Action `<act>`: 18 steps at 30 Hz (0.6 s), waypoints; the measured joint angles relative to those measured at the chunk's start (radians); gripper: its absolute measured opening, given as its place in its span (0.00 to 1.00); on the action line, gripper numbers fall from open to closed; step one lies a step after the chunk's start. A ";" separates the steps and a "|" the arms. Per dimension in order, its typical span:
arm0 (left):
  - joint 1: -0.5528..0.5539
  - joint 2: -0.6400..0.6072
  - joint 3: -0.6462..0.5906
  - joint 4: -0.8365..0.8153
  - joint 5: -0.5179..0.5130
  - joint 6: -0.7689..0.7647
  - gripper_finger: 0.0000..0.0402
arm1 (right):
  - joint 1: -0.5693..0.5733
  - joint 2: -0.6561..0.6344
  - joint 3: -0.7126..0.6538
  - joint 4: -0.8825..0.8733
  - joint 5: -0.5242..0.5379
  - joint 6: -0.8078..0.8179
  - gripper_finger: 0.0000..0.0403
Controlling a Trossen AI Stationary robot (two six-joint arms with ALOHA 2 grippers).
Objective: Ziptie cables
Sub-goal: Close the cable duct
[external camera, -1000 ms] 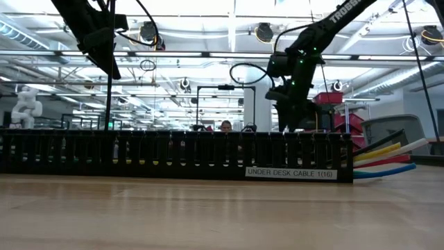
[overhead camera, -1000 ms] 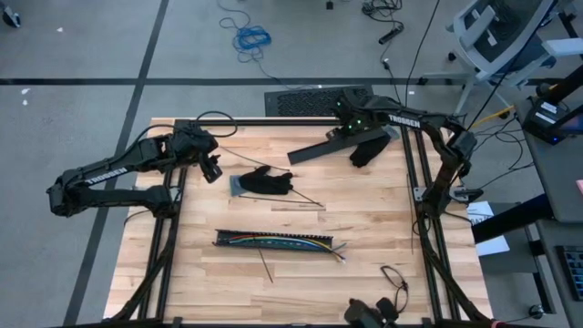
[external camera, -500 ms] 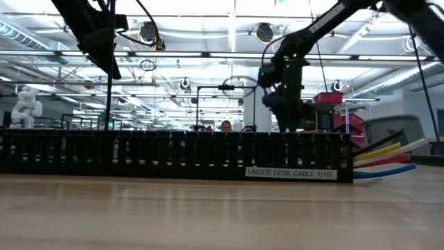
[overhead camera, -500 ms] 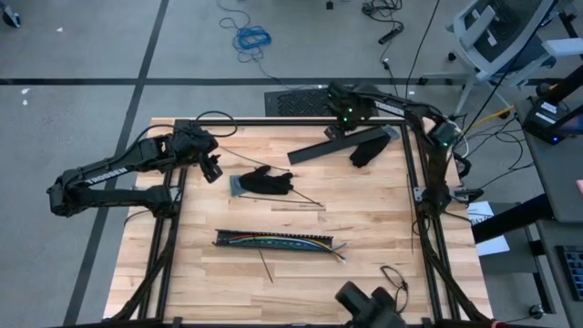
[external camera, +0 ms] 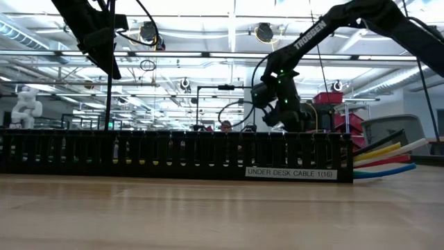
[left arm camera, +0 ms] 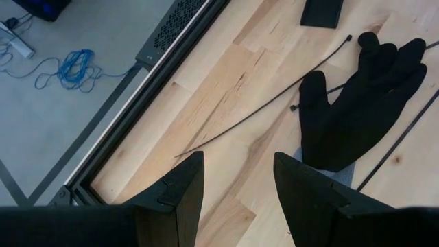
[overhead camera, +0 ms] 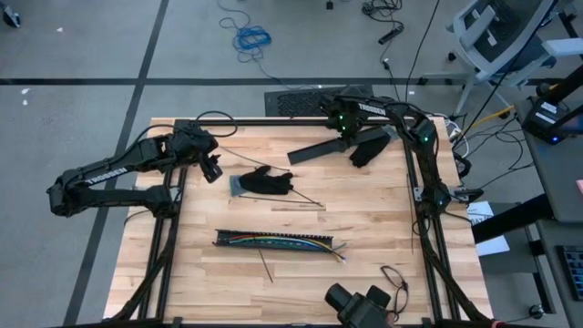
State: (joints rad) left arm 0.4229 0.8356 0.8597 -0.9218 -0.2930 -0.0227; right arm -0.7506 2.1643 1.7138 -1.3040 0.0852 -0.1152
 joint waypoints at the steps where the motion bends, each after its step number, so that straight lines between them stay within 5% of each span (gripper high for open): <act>1: 0.000 0.000 0.000 0.000 0.000 0.000 0.43 | 0.001 0.007 0.000 0.001 0.022 -0.004 0.56; 18: 0.000 0.000 0.000 0.000 0.000 -0.025 0.43 | 0.002 0.066 -0.002 0.046 0.096 -0.024 0.56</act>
State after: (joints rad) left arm 0.4232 0.8356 0.8597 -0.9222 -0.2928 -0.0475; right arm -0.7490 2.2305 1.7115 -1.2583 0.1808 -0.1388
